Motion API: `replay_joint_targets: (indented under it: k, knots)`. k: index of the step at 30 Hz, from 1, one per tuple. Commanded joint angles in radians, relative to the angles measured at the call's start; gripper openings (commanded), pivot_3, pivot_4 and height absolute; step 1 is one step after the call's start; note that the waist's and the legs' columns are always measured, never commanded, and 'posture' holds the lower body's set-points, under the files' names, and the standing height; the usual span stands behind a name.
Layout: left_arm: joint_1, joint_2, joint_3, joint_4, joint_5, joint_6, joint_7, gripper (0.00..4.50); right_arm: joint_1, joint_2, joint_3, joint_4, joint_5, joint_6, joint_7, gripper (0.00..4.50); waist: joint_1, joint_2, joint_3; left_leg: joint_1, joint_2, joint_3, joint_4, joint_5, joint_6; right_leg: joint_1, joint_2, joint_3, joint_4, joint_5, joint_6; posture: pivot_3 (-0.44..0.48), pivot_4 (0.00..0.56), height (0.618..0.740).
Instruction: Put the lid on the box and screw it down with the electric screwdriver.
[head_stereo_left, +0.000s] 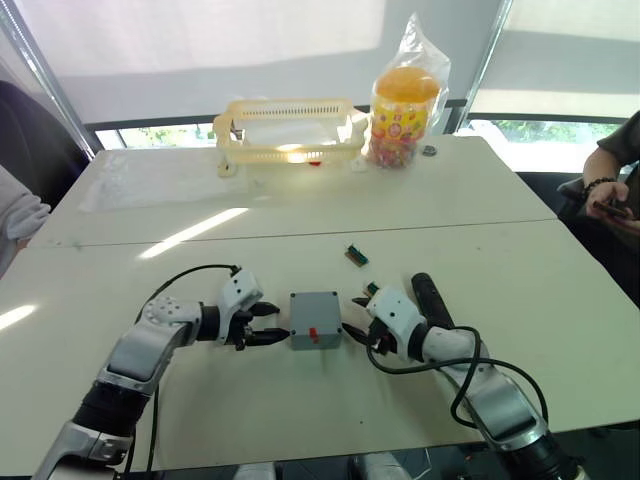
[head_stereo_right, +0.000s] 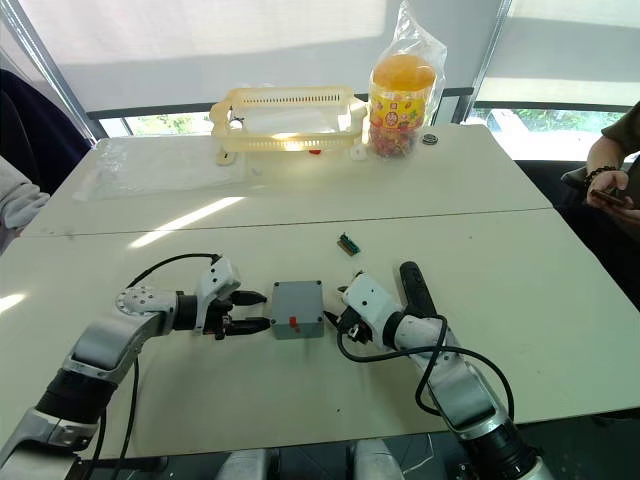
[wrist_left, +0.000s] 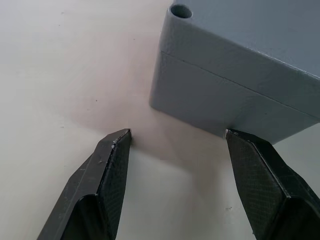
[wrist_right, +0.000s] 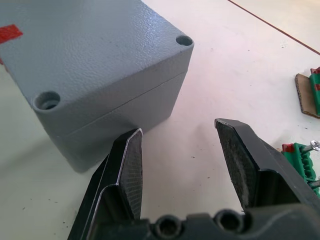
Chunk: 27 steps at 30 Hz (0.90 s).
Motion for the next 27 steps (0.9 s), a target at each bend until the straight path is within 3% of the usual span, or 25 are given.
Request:
replay_joint_targets:
  k: [1,8,14,17,21,27]
  knots:
    - [0.001,-0.004,-0.009,-0.042,-0.027,0.006,-0.006,3.06,-0.014,0.010,0.010,-0.022,0.025,-0.026,0.017,2.51,0.000,0.000,0.000,0.000,0.000,0.000,0.000,0.000,0.000,0.000,0.000,0.000,0.000,0.000,0.000,0.000,0.150,0.740]
    - [-0.013,0.020,0.028,-0.025,-0.024,0.001,0.000,3.06,0.002,0.013,-0.029,-0.052,0.041,0.001,0.003,2.51,0.000,0.000,0.000,0.000,0.000,0.000,0.000,0.000,0.000,0.000,0.000,0.000,0.000,0.000,0.000,0.000,0.150,0.740]
    - [-0.106,0.133,0.169,-0.016,-0.143,0.079,-0.062,3.06,0.078,-0.033,-0.224,-0.251,0.184,0.129,0.020,2.51,0.000,0.000,0.000,-0.002,0.000,-0.001,0.000,0.000,0.000,-0.002,0.000,-0.001,0.000,0.000,0.000,0.000,0.150,0.740]
    - [-0.136,0.177,0.187,-0.077,-0.199,0.136,-0.083,2.16,0.082,-0.038,-0.315,-0.319,0.254,0.220,-0.002,2.58,0.000,0.000,0.000,-0.002,0.000,0.000,0.000,0.000,0.000,-0.002,0.000,0.000,0.000,0.000,0.000,0.000,0.150,0.740]
    - [-0.146,0.214,0.159,-0.204,-0.285,0.209,-0.138,0.11,0.046,-0.022,-0.334,-0.305,0.272,0.332,-0.070,2.58,-0.001,0.000,0.000,-0.002,0.000,0.000,0.000,0.000,0.000,-0.002,0.000,0.000,0.000,0.000,0.000,0.000,0.150,0.740]
    - [-0.167,0.245,0.028,-0.303,-0.185,0.155,-0.111,0.04,-0.012,-0.032,-0.276,-0.204,0.242,0.381,-0.126,2.58,-0.002,0.000,0.000,-0.001,0.000,0.000,0.000,0.000,0.000,-0.002,0.000,0.000,-0.001,0.000,0.000,0.000,0.150,0.740]
